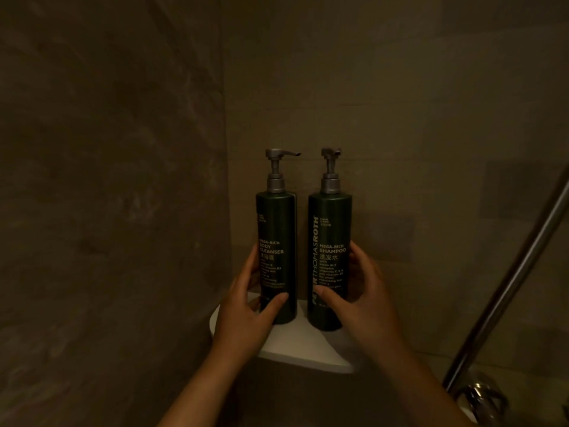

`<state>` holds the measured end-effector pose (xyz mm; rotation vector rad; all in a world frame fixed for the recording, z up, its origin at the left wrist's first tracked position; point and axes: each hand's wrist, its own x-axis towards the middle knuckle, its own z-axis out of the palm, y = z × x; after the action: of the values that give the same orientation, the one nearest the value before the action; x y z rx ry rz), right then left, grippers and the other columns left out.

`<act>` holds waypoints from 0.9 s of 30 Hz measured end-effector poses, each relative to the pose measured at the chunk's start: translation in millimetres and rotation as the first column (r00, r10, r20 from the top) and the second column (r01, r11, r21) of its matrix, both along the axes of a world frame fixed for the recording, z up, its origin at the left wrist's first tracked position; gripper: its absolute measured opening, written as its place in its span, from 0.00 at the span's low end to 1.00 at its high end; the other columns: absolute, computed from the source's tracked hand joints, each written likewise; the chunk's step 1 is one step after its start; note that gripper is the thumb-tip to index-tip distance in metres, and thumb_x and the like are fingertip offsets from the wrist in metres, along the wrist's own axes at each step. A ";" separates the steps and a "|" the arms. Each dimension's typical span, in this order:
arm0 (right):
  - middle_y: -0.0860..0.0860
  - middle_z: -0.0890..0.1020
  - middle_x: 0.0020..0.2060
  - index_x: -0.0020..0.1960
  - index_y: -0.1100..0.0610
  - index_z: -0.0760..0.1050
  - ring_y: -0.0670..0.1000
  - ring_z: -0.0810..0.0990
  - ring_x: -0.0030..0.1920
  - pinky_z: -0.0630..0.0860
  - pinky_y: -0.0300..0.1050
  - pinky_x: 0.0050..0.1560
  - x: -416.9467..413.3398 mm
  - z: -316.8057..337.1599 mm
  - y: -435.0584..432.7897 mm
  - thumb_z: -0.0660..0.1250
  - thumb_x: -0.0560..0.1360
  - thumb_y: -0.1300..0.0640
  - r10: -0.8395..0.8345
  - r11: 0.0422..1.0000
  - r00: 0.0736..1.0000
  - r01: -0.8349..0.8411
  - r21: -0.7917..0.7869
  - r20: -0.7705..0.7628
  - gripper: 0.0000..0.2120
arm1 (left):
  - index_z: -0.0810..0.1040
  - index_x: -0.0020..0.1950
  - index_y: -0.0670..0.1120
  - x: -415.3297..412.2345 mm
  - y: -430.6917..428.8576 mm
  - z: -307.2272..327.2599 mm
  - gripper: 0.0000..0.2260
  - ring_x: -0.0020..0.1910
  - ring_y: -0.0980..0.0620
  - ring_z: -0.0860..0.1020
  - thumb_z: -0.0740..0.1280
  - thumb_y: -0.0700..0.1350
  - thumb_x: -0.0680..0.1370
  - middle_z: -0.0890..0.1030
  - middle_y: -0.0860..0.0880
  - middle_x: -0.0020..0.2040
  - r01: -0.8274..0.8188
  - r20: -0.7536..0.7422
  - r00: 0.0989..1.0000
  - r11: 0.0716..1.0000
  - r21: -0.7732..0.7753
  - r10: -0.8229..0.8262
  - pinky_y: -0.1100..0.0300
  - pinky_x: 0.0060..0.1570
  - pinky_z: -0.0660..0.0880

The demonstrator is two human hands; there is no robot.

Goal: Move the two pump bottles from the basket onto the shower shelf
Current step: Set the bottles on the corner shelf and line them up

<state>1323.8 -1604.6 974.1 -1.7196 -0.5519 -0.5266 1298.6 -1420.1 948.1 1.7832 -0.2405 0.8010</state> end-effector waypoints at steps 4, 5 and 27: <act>0.41 0.72 0.63 0.68 0.35 0.59 0.40 0.71 0.62 0.73 0.44 0.59 -1.0 -10.0 11.4 0.73 0.68 0.54 -0.006 0.999 1.000 0.007 0.044 -0.025 0.36 | 0.53 0.69 0.73 1.2 0.5 -1.9 0.40 0.60 0.74 0.67 0.72 0.46 0.70 0.66 0.80 0.58 0.015 0.005 1.000 0.999 0.038 -0.015 0.76 0.48 0.71; 0.38 0.72 0.62 0.68 0.35 0.59 0.37 0.72 0.61 0.73 0.42 0.58 -1.4 -12.9 13.6 0.72 0.68 0.53 -0.009 0.998 1.000 0.010 0.059 -0.023 0.36 | 0.52 0.69 0.72 1.6 1.2 -2.4 0.40 0.60 0.74 0.67 0.73 0.46 0.70 0.66 0.80 0.58 0.017 0.004 1.000 0.999 0.050 -0.017 0.76 0.48 0.71; 0.42 0.71 0.65 0.71 0.40 0.58 0.40 0.69 0.64 0.72 0.52 0.63 1.1 -18.1 22.1 0.71 0.70 0.56 -0.019 1.000 1.000 0.019 0.011 0.022 0.36 | 0.59 0.68 0.71 9.6 8.9 -7.7 0.37 0.60 0.70 0.70 0.73 0.45 0.69 0.71 0.73 0.58 0.022 0.019 1.000 0.997 -0.080 -0.021 0.69 0.52 0.72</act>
<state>1324.9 -1582.5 956.0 -1.7123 -0.5478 -0.5614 1308.2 -1411.2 940.4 1.6960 -0.2366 0.8014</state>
